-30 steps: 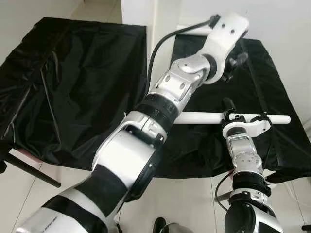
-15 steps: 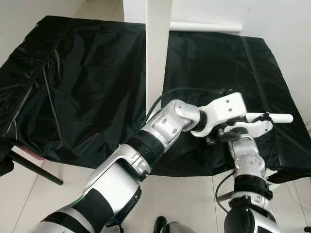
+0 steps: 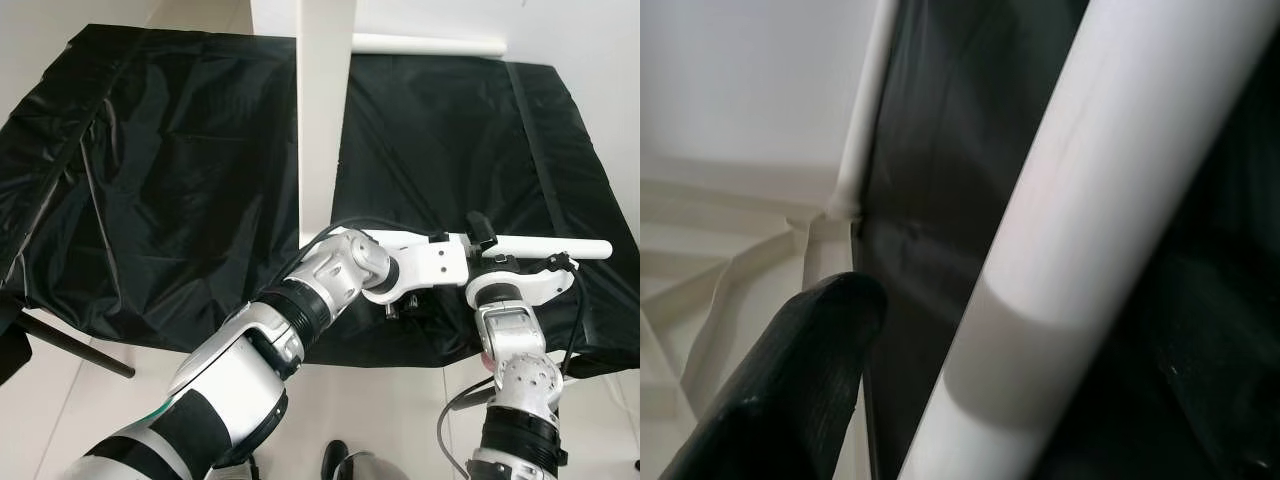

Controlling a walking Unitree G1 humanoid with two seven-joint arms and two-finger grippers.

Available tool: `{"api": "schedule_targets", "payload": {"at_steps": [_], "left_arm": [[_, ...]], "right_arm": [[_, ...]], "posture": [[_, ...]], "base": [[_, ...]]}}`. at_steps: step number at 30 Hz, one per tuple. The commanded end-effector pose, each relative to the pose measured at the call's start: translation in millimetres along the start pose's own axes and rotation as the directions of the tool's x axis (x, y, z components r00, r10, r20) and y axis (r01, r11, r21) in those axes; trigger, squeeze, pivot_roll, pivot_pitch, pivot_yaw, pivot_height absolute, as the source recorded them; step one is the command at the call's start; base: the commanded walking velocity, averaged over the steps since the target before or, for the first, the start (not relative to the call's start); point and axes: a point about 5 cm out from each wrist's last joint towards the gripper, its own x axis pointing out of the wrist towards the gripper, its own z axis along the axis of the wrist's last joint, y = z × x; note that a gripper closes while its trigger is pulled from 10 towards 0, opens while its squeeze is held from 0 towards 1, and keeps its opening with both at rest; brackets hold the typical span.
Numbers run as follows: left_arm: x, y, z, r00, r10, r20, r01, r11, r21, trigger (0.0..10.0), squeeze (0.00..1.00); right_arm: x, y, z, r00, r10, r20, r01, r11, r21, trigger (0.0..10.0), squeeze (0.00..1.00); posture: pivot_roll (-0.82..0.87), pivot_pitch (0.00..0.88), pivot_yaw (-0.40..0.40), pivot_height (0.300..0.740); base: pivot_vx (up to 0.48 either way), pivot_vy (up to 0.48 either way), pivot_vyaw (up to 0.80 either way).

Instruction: Building children table

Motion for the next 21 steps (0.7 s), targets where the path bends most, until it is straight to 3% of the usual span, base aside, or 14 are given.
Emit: {"api": "schedule_targets", "payload": {"at_steps": [1, 5, 10, 15, 20, 21], "left_arm": [[-1.3, 14.7, -1.7, 0.967, 0.253, -0.012, -0.253, 0.967, -0.003, 10.0, 0.00], [-3.5, 21.3, 1.6, 0.959, 0.285, -0.005, -0.285, 0.959, -0.004, 10.0, 0.00], [-9.2, 33.7, 9.4, 0.943, 0.332, 0.003, -0.332, 0.943, 0.002, 10.0, 0.00], [-11.2, 36.6, 8.5, 0.938, 0.346, 0.001, -0.346, 0.938, -0.001, 10.0, 0.00], [-13.7, 39.3, 6.3, 0.934, 0.357, 0.001, -0.357, 0.934, -0.008, 10.0, 0.00], [-15.8, 40.5, 5.6, 0.933, 0.359, 0.010, -0.359, 0.933, -0.019, 10.0, 0.00]], "right_arm": [[-10.9, -1.3, -5.1, 1.000, -0.014, -0.025, 0.015, 0.999, 0.029, 10.0, 0.00], [-26.5, 6.3, -5.7, 0.999, 0.018, -0.037, -0.016, 0.999, 0.042, 10.0, 0.00], [-59.5, 18.0, -1.2, 0.996, 0.071, -0.047, -0.069, 0.996, 0.048, 10.0, 0.00], [-64.6, 19.5, 2.1, 0.997, 0.072, -0.041, -0.071, 0.997, 0.037, 10.0, 0.00], [-68.6, 25.3, 9.3, 0.995, 0.094, -0.031, -0.096, 0.994, -0.059, 10.0, 0.00], [-66.0, 29.3, 16.5, 0.994, 0.106, 0.003, -0.104, 0.982, -0.160, 10.0, 0.00]], "posture": [[0.08, 0.189, -0.003, 0.740], [0.06, 0.191, 0.004, 0.740], [0.04, 0.193, 0.011, 0.740], [0.04, 0.192, 0.015, 0.740], [0.04, 0.192, 0.018, 0.740], [0.04, 0.192, 0.024, 0.740]], "base": [[0.000, 0.000, 0.00], [0.000, 0.000, 0.00], [0.000, 0.000, 0.00], [0.000, 0.000, 0.00], [0.000, 0.000, 0.00], [0.000, 0.000, 0.00]]}}
